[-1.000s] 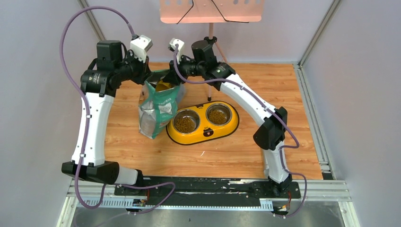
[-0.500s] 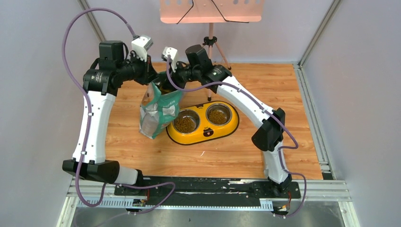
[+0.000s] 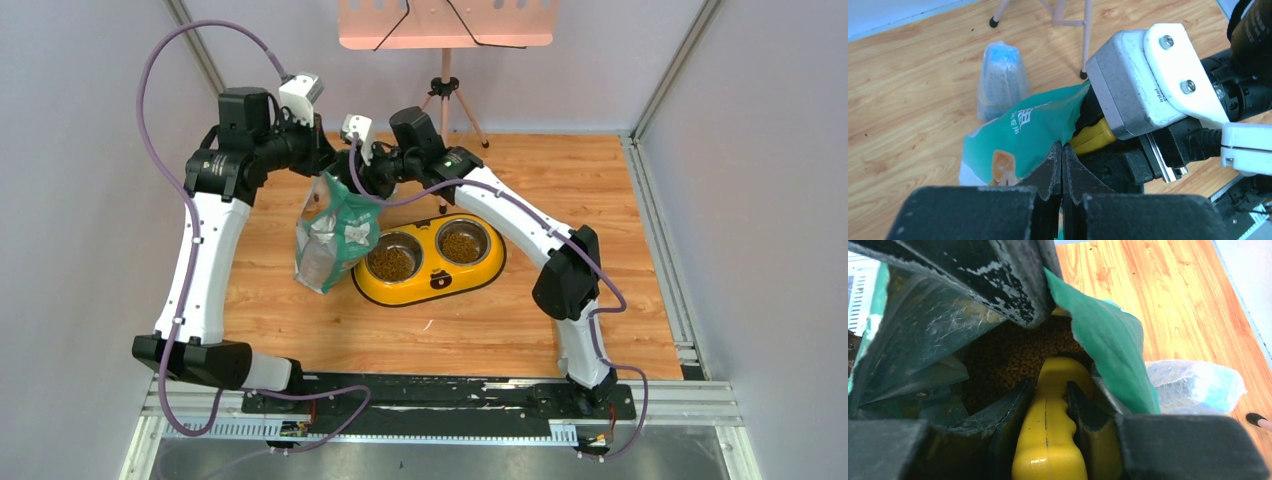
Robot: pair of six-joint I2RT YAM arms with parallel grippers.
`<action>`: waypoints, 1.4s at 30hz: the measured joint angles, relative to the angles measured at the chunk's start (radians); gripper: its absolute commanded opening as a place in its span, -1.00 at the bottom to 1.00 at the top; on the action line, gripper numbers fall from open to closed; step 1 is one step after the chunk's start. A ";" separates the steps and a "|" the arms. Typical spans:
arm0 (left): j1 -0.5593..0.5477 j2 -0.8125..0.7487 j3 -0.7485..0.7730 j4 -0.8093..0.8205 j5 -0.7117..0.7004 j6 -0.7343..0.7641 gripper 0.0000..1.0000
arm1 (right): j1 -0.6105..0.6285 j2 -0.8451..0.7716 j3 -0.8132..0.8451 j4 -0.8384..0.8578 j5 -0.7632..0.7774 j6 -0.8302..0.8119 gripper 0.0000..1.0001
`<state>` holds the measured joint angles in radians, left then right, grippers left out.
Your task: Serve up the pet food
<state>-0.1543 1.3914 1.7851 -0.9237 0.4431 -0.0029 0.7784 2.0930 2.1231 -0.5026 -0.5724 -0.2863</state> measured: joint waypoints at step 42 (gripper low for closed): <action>-0.002 0.043 -0.112 0.133 -0.142 -0.082 -1.00 | -0.160 0.178 0.224 -0.031 -0.410 0.648 -1.00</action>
<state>-0.1562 1.4349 1.6733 -0.7910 0.3008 -0.0849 0.6186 2.2707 2.3466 -0.5331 -0.9829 0.3618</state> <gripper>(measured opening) 0.006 0.293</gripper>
